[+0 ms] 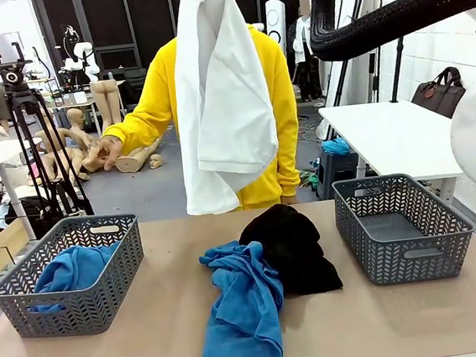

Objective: Sort the tops and bottoms.
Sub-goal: Sort the clothes according to human instructions.

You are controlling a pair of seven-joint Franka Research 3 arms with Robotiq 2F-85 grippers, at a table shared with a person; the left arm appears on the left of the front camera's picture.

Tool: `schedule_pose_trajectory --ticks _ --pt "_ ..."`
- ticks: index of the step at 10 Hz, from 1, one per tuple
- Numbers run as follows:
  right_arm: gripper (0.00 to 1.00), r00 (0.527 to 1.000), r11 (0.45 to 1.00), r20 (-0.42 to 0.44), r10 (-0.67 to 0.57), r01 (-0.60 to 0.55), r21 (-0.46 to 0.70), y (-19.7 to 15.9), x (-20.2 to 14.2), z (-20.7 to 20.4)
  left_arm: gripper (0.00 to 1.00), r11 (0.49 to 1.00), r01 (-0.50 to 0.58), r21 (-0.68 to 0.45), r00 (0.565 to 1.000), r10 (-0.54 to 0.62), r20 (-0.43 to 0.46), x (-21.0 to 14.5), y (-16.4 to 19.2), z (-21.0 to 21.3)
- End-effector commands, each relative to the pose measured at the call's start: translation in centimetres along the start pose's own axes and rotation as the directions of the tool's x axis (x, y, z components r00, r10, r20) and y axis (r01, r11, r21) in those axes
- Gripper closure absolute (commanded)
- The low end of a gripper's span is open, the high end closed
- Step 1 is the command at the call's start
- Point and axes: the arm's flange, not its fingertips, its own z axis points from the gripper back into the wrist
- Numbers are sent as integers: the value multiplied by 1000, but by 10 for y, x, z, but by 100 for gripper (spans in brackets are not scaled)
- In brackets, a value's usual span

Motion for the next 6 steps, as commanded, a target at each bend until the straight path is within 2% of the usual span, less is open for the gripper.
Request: schedule_pose_trajectory --ticks 1,6 --pt "100 1000 1000 10 2 -2 7 -1 0 4 0 1000 -5 3 1000 5 0 0 1 1" --pt "100 1000 1000 10 2 -2 7 -1 0 4 0 1000 -5 3 1000 5 0 0 1 1"
